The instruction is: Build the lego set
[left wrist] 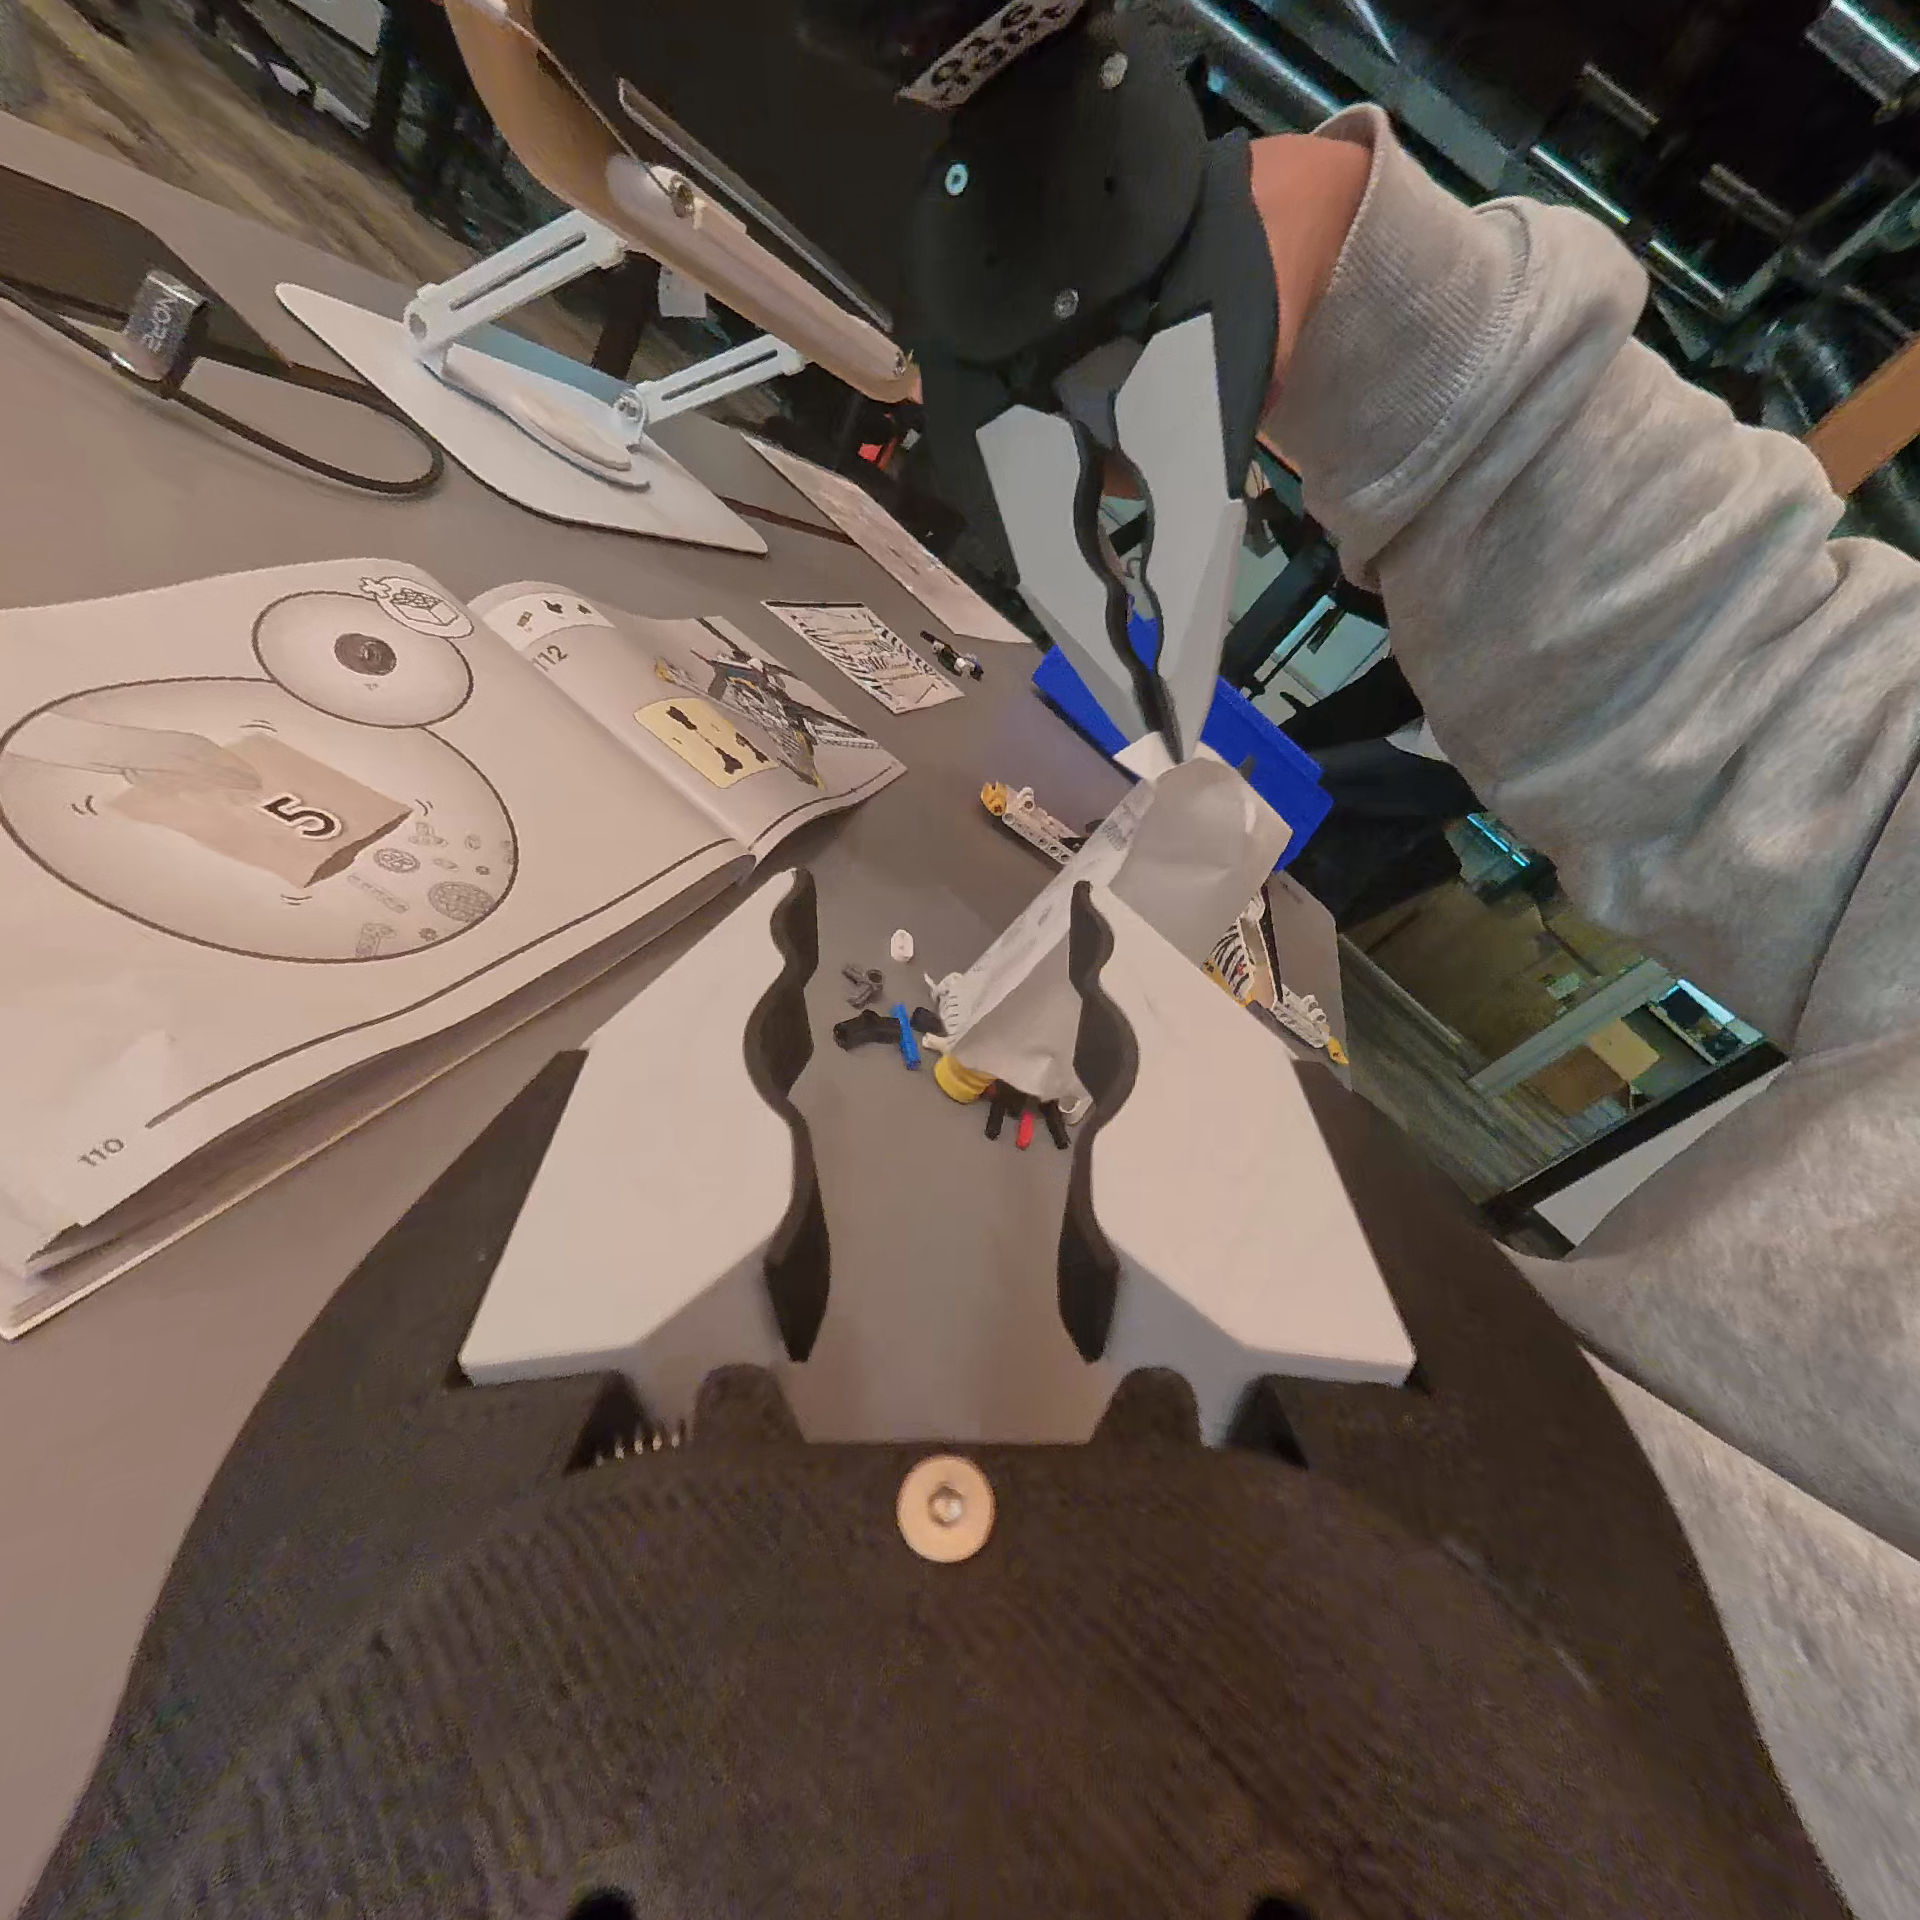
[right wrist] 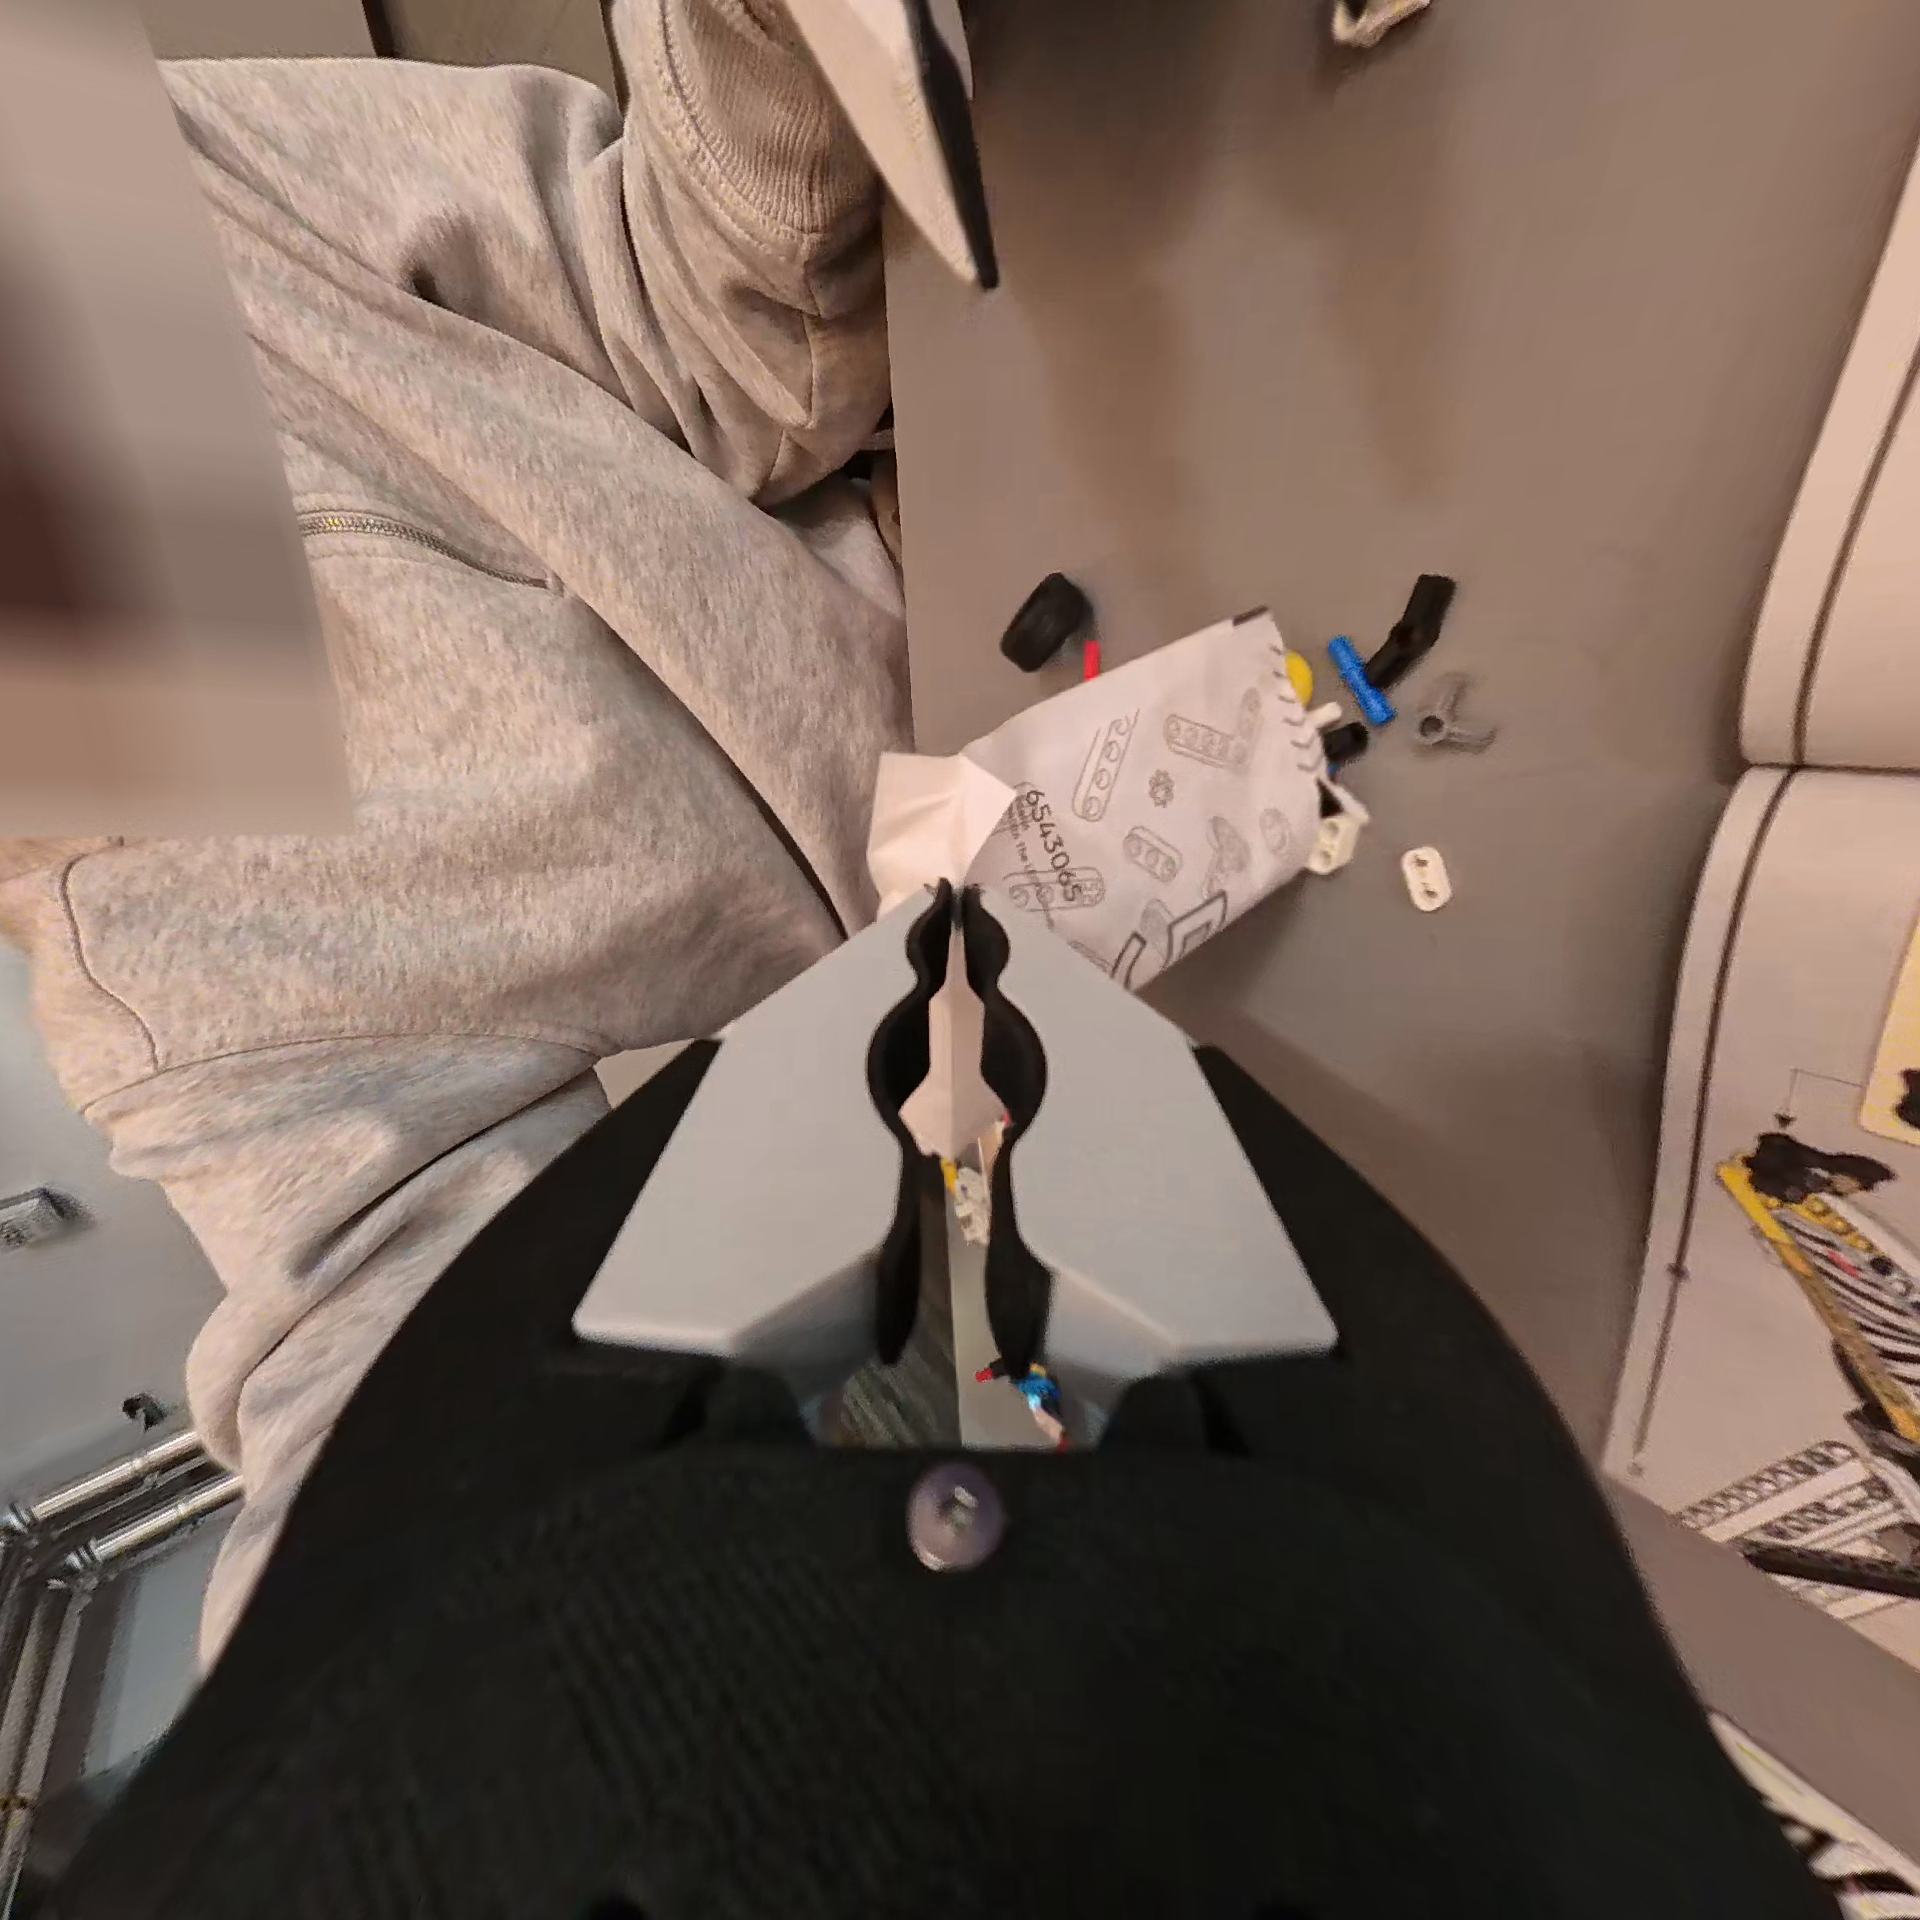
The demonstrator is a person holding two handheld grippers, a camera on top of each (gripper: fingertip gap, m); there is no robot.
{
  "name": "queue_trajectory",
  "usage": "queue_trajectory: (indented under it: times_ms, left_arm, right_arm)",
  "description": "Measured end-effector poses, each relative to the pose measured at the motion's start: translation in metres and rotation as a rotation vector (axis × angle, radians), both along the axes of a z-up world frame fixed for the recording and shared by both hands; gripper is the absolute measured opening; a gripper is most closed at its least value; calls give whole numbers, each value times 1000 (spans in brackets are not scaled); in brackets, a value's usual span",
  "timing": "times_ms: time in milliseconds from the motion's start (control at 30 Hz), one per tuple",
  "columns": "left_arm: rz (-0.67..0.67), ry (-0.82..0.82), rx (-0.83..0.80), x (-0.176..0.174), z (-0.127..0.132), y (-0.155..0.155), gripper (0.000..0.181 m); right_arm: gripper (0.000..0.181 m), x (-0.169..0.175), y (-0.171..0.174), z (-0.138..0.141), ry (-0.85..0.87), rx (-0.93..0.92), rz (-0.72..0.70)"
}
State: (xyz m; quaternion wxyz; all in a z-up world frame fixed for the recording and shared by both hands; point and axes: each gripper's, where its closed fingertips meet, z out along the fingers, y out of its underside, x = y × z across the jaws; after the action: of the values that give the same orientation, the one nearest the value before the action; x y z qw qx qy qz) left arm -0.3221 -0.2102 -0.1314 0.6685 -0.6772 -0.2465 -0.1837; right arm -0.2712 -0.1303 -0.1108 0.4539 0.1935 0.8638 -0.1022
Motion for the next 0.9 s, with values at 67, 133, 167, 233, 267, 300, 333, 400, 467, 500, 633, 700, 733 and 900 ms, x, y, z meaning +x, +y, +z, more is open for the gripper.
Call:
queue_trajectory:
  times_ms: [67, 133, 167, 233, 267, 300, 333, 400, 467, 500, 633, 700, 733, 900]
  left_arm:
    - [2, -3, -8, -1, -2, 1, 46]
    - [4, -3, -18, -1, -3, 1, 46]
    - [5, -2, -20, -1, -3, 1, 46]
    - [5, -3, -13, -1, -2, 1, 46]
    - [6, -4, -10, -1, -2, 1, 46]
    - [7, -6, -8, -1, -2, 1, 46]
    - [8, -8, -7, -2, -2, 1, 46]
    - [11, -12, -3, -2, -2, 0, 46]
    - [13, -14, 1, -3, -1, 0, 46]
    - [12, -11, 6, -2, 0, 0, 46]
    - [-54, 57, 99, 13, 22, 3, 47]
    - [-85, 91, 113, 21, 27, 9, 47]
    - [-100, 103, 99, 25, 26, 14, 48]
    - [-176, 126, 29, 41, 17, 36, 55]
  right_arm:
    - [0, 3, 4, 3, 6, 10, 2]
    - [0, 5, 7, 6, 13, 14, -1]
    - [0, 6, 9, 7, 16, 16, -5]
    - [0, 8, 12, 10, 19, 18, -12]
    - [0, 9, 14, 12, 20, 19, -15]
    - [0, 10, 15, 13, 22, 20, -18]
    - [0, 10, 17, 15, 22, 21, -22]
    - [0, 13, 20, 17, 22, 31, -25]
    - [0, 15, 23, 19, 19, 43, -25]
    - [0, 16, 23, 20, 24, 43, -26]
    - [0, 14, 18, 23, 41, 26, -33]
    - [0, 13, 14, 22, 41, 29, -25]
    - [0, 13, 13, 20, 45, 39, -17]
    - [0, 15, 8, 16, 21, 70, 11]
